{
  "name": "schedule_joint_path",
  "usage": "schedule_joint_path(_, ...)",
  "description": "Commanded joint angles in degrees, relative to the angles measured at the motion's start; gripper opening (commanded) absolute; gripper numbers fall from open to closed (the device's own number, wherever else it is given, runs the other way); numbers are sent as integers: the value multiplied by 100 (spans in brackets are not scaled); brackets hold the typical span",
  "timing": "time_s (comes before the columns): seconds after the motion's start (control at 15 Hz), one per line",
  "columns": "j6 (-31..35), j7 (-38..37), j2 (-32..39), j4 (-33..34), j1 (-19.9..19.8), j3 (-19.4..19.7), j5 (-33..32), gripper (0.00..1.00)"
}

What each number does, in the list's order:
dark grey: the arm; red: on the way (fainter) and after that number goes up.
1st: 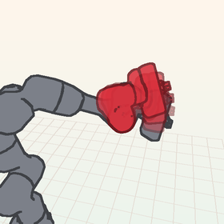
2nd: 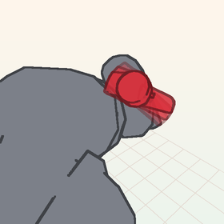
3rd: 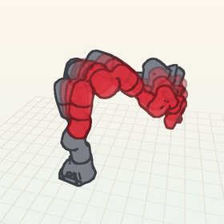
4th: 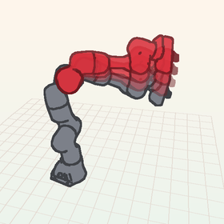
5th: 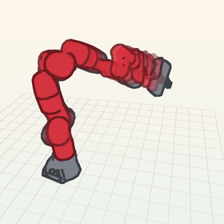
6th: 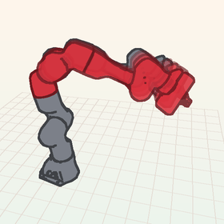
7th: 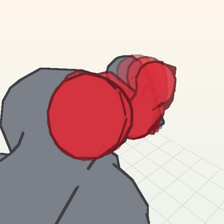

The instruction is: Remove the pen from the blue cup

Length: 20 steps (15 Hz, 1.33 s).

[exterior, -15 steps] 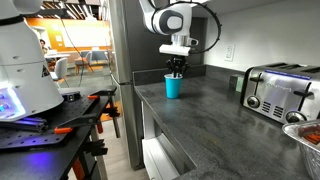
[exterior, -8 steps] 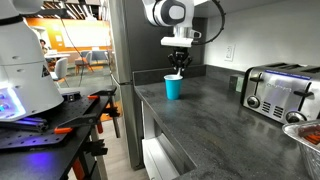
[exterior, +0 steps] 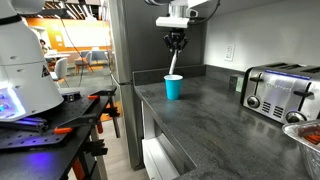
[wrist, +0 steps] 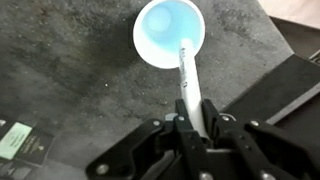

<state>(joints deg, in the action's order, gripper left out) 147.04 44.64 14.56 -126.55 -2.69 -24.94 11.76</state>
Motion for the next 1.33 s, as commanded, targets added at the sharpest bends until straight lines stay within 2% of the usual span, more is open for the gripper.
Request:
schedule_joint_path(0.0, -334, 26, -745, -276, 159, 298, 322, 6)
schedule_joint_path(0.2, -719, -931, -944, -170, 380, 957, -583, 6)
schedule_joint_path(0.27, -842, -1343, -860, -75, 407, 1182, -1048, 6)
schedule_joint_path(0.47, -1252, -1992, -475, 224, 377, 1636, -1782, 6)
schedule_joint_path(0.73, -1264, -2208, 432, 719, 310, 1908, -1736, 6)
schedule_joint_path(1.0, -1585, -3040, 1465, 1454, 476, 2219, -2063, 6)
schedule_joint_path(1.27, -1931, -3326, 2214, 2013, 509, 2269, -2028, 6)
